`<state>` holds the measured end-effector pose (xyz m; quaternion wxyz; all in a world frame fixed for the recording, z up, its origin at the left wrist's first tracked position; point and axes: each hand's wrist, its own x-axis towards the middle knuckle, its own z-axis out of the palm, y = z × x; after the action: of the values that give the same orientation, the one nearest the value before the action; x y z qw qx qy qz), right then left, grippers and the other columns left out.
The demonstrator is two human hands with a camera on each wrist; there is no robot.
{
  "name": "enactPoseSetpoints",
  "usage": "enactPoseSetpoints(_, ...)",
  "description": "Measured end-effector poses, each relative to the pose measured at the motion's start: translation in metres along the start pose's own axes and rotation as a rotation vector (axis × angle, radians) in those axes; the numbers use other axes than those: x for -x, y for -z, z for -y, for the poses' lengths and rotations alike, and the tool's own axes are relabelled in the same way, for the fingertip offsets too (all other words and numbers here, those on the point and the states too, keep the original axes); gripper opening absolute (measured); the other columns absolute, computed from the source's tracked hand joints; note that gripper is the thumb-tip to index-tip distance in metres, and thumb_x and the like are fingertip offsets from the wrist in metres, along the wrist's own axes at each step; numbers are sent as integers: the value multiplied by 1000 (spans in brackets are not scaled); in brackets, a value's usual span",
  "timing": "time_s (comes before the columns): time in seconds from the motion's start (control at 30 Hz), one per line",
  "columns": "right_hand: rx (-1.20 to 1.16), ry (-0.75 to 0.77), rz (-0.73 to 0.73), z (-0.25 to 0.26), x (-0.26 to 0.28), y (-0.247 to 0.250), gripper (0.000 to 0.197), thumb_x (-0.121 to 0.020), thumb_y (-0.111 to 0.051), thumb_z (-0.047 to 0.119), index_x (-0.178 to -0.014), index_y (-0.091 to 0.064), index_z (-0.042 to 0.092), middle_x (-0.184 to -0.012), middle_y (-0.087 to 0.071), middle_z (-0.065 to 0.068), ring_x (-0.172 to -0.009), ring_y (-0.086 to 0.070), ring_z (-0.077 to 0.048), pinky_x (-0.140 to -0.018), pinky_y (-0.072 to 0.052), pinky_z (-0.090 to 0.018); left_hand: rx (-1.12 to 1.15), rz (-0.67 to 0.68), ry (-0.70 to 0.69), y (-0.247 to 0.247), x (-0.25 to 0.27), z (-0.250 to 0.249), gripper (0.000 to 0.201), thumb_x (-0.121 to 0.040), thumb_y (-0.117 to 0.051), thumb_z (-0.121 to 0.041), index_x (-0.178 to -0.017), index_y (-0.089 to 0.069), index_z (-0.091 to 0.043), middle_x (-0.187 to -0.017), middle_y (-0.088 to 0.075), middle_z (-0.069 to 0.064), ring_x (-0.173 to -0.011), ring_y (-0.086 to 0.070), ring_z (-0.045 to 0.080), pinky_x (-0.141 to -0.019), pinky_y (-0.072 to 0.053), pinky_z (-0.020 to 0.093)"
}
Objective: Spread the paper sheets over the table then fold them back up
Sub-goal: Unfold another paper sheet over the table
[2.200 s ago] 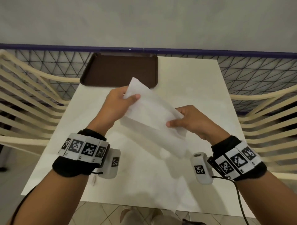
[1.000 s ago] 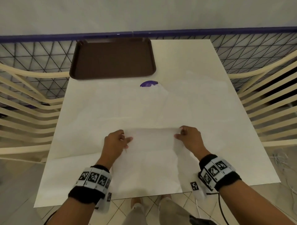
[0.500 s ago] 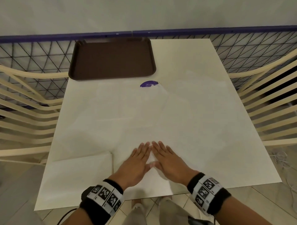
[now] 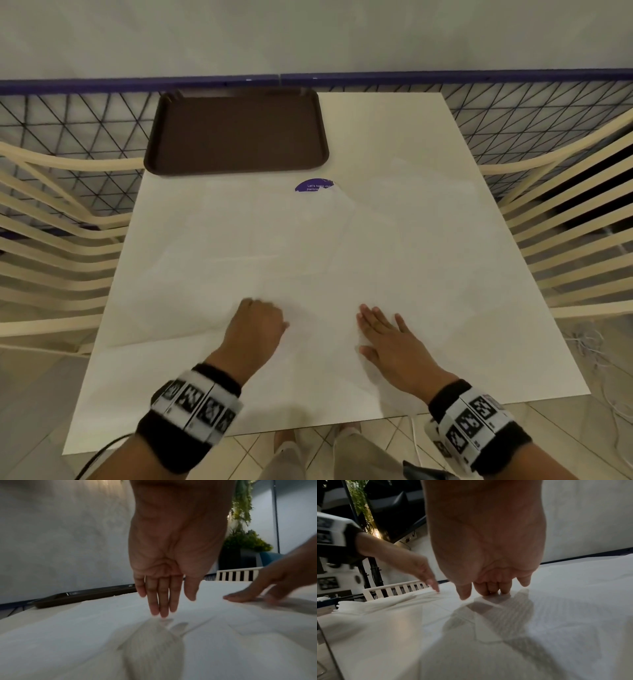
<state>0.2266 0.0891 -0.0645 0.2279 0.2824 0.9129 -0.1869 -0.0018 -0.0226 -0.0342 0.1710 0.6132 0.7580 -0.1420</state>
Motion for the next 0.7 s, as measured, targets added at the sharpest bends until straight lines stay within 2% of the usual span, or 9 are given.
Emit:
enactPoseSetpoints(0.07, -43, -17, -21, 2, 3, 6, 61, -96, -7, 47, -149, 2, 18, -153, 18, 7, -144, 10, -11, -110, 10, -28, 96, -120, 9, 12, -25, -3, 45, -98, -39, -33, -140, -36, -15, -143, -41, 5, -128, -41, 22, -106, -26, 32)
enactPoseSetpoints(0.13, -95, -27, -50, 5, 5, 13, 56, -100, -30, 24, -149, -4, 18, -157, 9, 6, -145, 5, -10, -113, 7, -27, 180, -135, 10, 17, -46, -5, 60, -92, -52, -33, -144, -27, -17, -146, -32, 4, -130, -37, 23, -105, -27, 33)
enactPoseSetpoints(0.2, -110, -14, -88, 7, 6, 17, 56, -99, -36, 20, -149, -12, 19, -158, 1, 7, -145, -1, -9, -115, 3, -27, 171, -79, 49, 18, -61, -7, 74, -84, -64, -35, -144, -25, -16, -142, -34, 7, -126, -39, 25, -102, -31, 35)
enactPoseSetpoints(0.3, -125, 4, -153, 7, 3, 21, 52, -97, -40, 20, -146, -23, 19, -156, -10, 7, -143, -12, -11, -115, 1, -27, 117, -18, 136, 20, -72, -4, 80, -75, -71, -44, -136, -31, -12, -129, -45, 8, -119, -43, 27, -99, -32, 37)
enactPoseSetpoints(0.43, -114, -25, -185, 9, -6, 28, 51, -92, -48, 22, -140, -32, 18, -147, -27, 0, -134, -28, -20, -115, -12, -32, 115, 40, 130, 27, -65, -3, 60, -80, -66, -43, -129, -42, -17, -122, -55, 4, -115, -48, 25, -98, -30, 38)
enactPoseSetpoints(0.53, -79, -42, -326, 16, -17, 42, 68, -85, -61, 23, -143, -24, 19, -149, -23, -5, -137, -22, -27, -113, -19, -37, 175, -92, 44, 34, -50, -11, 26, -87, -57, -27, -112, -56, -21, -113, -55, 2, -102, -56, 23, -84, -36, 32)
enactPoseSetpoints(0.6, -47, 59, -423, 24, -25, 55, 78, -81, -68, 20, -145, -23, 21, -154, -16, -5, -142, -12, -29, -115, -11, -42, 233, -215, 3, 41, -34, -18, 11, -88, -55, -25, -98, -59, -21, -104, -55, -2, -93, -59, 21, -70, -38, 28)
enactPoseSetpoints(0.67, -29, 154, -427, 33, -32, 70, 66, -81, -67, 19, -139, -36, 21, -151, -28, -3, -142, -17, -25, -115, -5, -43, 260, -315, -25, 51, -17, -20, 9, -88, -57, -28, -95, -60, -24, -99, -57, -7, -89, -60, 18, -66, -38, 26)
enactPoseSetpoints(0.7, -39, 174, -400, 38, -35, 78, 50, -84, -65, 20, -131, -48, 21, -142, -42, -2, -137, -30, -22, -114, -12, -41, 290, -356, -21, 55, -7, -18, 8, -88, -57, -30, -94, -61, -26, -98, -60, -8, -89, -60, 16, -66, -37, 25)
